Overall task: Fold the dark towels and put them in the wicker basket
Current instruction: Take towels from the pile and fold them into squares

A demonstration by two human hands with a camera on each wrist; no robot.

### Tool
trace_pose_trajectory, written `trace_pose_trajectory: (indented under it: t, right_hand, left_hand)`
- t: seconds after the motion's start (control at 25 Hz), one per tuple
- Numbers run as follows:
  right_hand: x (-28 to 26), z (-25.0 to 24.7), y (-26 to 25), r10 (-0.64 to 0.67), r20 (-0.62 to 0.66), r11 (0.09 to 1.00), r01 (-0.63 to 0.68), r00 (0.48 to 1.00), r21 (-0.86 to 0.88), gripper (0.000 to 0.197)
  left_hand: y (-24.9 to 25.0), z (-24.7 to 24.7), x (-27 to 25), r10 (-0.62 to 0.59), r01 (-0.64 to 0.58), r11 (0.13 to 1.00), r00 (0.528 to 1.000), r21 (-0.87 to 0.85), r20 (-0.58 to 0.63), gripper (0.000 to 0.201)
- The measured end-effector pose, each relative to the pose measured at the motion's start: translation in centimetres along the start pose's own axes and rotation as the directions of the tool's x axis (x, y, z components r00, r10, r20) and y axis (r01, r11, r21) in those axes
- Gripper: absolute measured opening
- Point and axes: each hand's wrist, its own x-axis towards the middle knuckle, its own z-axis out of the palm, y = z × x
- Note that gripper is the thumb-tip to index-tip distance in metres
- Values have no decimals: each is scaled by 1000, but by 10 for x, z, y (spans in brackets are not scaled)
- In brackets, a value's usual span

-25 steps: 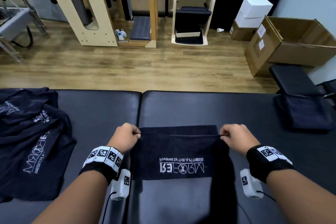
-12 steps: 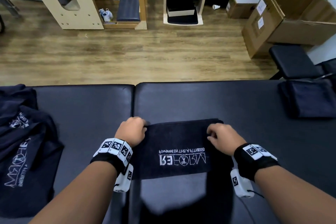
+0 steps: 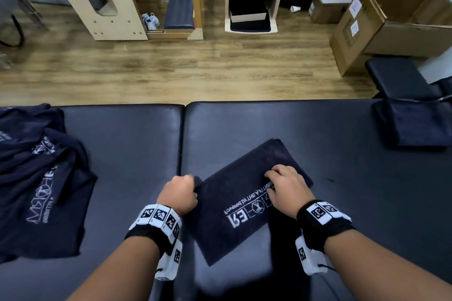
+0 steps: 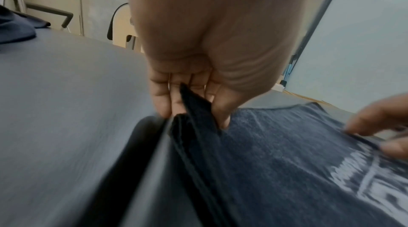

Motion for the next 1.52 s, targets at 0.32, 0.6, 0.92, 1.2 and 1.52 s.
trace_pose_trajectory:
  t: [0.32,0.6,0.92,1.2,1.52]
  right_hand:
    - [-81,42,-16,-125,114,992,125,986,11,32]
    - [-151,65,3,-137,15,989,138,990,-53,28]
    - [-192,70,0,-148,188,982,166,971,-86,53]
    - [-174,53,-5,-126,202,983,150,971,-109,33]
    - [-103,-31,21,49,-9,999,-49,999,-3,25]
  left_hand:
    - [32,92,-82,79,-80,997,978,-3,192,23]
    - [56,110,-130,174,-166,950,985,263,-6,34]
    - [61,123,-139,418,-436,792,898,428,141,42]
    - [62,117,-118,546,-505,663,831,552,104,31]
    - [108,14,-41,410,-407,909,912,91,-23,32]
